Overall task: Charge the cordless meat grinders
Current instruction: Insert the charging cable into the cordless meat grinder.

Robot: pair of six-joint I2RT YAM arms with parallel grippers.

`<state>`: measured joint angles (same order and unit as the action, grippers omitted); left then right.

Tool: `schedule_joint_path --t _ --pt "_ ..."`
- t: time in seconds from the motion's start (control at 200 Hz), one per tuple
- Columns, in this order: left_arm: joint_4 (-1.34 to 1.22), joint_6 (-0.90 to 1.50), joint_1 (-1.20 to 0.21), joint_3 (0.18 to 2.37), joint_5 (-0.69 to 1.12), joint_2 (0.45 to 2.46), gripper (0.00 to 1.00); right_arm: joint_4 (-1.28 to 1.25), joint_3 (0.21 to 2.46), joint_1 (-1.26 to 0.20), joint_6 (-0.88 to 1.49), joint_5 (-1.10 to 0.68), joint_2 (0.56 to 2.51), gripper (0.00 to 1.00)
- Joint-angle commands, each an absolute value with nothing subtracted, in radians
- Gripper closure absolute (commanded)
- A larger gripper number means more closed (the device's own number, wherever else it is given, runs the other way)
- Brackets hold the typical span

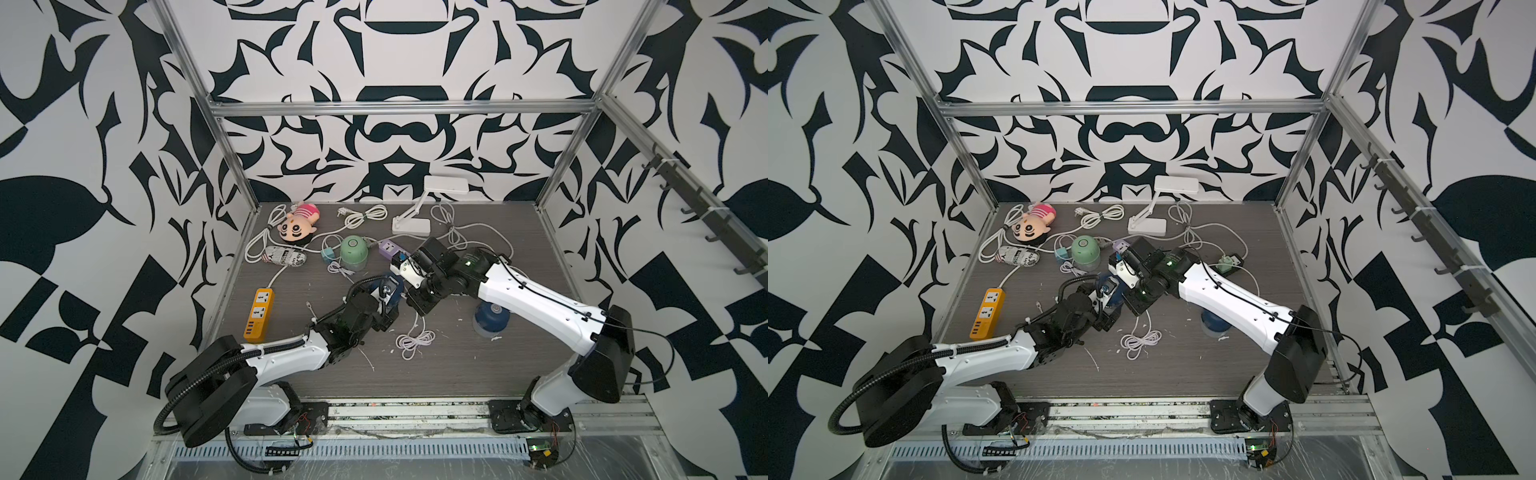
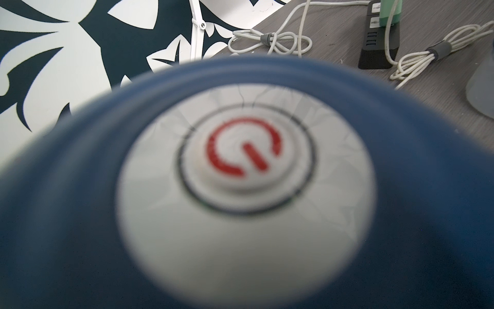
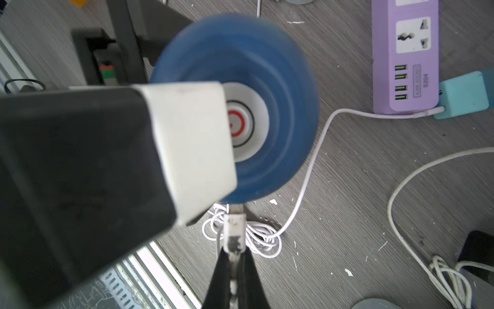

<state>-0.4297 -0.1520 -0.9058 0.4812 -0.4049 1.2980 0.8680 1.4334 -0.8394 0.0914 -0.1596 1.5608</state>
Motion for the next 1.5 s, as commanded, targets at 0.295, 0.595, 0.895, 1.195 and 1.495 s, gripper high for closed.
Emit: schedule_joint_path --t 0.295,0.595,0.895,1.195,1.495 --pt "-0.401 -0.170 -0.962 0.492 -0.276 1.228 0.65 0.606 1.480 -0.845 0.074 -0.126 1.562 1.00" --pt "-0.381 -0.172 -0.994 0.506 -0.272 1.242 0.66 0.576 1.536 -0.851 0.102 -0.166 1.598 1.00" --pt "-0.383 -0.187 -1.037 0.495 -0.301 1.251 0.68 0.573 1.573 -0.830 0.084 -0.156 1.598 1.00" --pt "-0.394 -0.193 -1.087 0.517 -0.296 1.264 0.70 0.557 1.622 -0.838 0.116 -0.202 1.663 1.00" --pt "-0.402 -0.180 -1.146 0.496 -0.317 1.266 0.71 0.562 1.627 -0.787 0.100 -0.200 1.634 1.00"
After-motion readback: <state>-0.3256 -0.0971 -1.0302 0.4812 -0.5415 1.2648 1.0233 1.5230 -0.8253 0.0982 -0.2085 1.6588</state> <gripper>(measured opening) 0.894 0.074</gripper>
